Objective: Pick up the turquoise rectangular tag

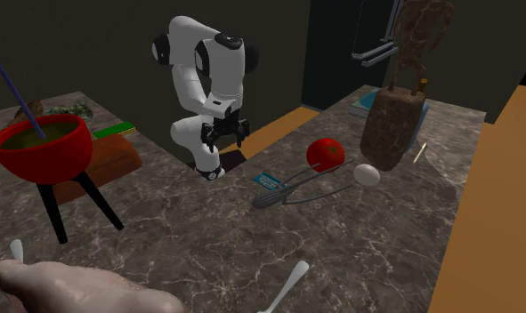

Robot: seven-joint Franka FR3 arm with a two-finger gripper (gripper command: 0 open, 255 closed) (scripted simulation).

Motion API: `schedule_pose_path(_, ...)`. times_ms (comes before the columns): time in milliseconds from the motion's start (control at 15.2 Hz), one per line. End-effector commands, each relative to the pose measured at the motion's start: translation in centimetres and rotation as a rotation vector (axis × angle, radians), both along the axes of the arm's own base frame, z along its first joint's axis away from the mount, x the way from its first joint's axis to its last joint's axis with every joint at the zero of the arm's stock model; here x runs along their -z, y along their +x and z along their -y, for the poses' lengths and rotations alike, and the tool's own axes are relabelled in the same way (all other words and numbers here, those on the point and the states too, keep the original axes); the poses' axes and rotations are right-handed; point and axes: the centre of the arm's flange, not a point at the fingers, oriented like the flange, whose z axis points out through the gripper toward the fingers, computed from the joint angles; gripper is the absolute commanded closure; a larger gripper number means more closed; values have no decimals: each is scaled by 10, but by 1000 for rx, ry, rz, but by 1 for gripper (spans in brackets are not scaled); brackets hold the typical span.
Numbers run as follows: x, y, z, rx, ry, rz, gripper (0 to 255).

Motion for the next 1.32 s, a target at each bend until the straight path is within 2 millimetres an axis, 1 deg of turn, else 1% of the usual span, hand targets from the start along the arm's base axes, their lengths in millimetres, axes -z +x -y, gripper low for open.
schedule_pose_path(0,0,0,0,0,0,0,0)
schedule_pose_path(396,12,60,-30,-118,43,56,0)
schedule_pose_path(858,21,125,-74,-255,93,121,0)
schedule_pose_path(1254,53,125,-74,-255,93,121,0)
